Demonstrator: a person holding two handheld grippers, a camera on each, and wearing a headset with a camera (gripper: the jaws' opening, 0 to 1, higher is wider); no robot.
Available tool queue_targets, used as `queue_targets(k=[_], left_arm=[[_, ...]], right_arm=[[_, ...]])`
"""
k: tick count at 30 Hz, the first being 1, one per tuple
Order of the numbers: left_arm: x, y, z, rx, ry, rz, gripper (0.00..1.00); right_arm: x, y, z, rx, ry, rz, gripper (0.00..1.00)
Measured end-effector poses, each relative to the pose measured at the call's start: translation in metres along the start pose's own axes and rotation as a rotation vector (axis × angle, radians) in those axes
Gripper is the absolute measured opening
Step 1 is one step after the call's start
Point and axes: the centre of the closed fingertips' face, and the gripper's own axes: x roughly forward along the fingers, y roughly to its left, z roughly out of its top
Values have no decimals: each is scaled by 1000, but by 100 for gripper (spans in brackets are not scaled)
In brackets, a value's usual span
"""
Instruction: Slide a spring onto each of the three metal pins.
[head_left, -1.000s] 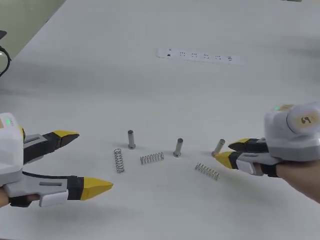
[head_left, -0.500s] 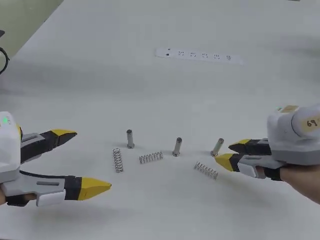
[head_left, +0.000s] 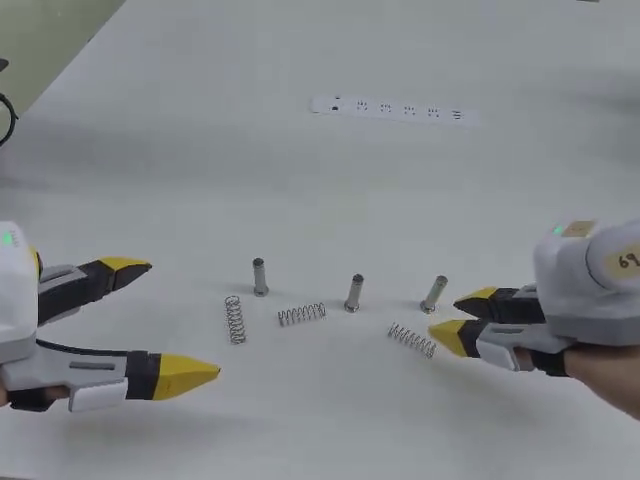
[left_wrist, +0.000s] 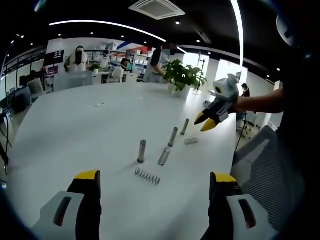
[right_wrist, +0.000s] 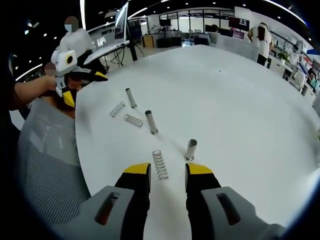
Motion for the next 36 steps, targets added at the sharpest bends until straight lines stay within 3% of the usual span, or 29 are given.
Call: queue_targets(k=[13, 22, 36], left_arm=[[0, 0, 0, 6, 3, 2, 86], [0, 0, 0, 4, 3, 1, 86], [-1, 1, 0, 5, -1, 4, 85]], right_arm=[[3, 10, -3, -61, 36, 24, 24], [16, 15, -5, -129, 82, 44, 22], [28, 18, -8, -174, 131, 76, 19]])
